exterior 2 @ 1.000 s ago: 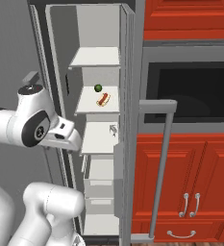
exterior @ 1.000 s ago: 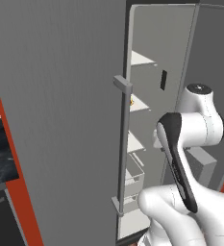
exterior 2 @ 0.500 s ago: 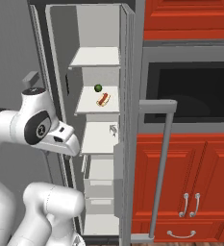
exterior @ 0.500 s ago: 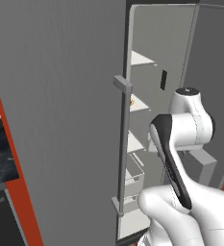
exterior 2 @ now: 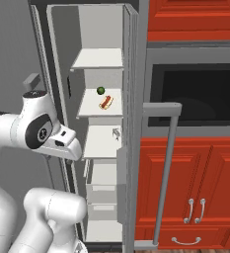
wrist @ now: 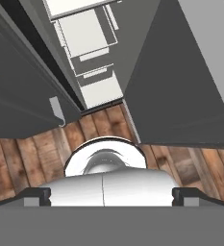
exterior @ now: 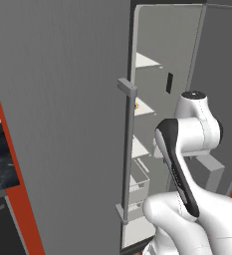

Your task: Store the hot dog in the freezer for long-term storage. Close the freezer door after placing the cooked food.

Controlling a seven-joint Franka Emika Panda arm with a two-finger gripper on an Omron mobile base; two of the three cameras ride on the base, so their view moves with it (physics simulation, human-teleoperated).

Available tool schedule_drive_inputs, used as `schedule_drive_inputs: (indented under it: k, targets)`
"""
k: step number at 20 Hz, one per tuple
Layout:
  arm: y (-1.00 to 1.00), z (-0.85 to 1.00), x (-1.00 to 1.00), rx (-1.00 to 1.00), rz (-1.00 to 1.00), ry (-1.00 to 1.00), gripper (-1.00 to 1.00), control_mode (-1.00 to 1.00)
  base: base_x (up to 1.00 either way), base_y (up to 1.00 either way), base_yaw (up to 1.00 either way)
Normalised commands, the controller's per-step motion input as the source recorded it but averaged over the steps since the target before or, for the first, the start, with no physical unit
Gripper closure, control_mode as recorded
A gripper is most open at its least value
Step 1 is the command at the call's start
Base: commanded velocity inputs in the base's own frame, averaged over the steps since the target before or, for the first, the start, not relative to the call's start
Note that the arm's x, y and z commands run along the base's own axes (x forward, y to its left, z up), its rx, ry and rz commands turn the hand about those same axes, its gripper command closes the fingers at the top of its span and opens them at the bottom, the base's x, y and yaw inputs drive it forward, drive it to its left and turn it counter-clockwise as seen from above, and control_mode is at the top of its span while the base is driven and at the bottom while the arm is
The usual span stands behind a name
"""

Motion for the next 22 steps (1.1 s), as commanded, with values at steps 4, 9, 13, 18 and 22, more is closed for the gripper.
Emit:
schedule_drive_inputs:
  k: [4, 9, 13, 18, 22]
  targets:
    - [0.03, 0.0, 0.0, 0.0, 0.0, 0.0, -1.0, -1.0, 0.0, 0.0, 0.0]
    - [0.0, 0.0, 0.0, 0.0, 0.0, 0.0, -1.0, 1.0, -0.41, -0.01, 0.13]
    - [0.0, 0.0, 0.0, 0.0, 0.0, 0.0, -1.0, 1.0, -0.51, -0.01, 0.26]
    - [0.0, 0.0, 0.0, 0.0, 0.0, 0.0, -1.0, 1.0, -0.74, -0.03, 0.23]
    - [0.0, 0.0, 0.0, 0.0, 0.0, 0.0, -1.0, 1.0, -0.7, -0.21, 0.2]
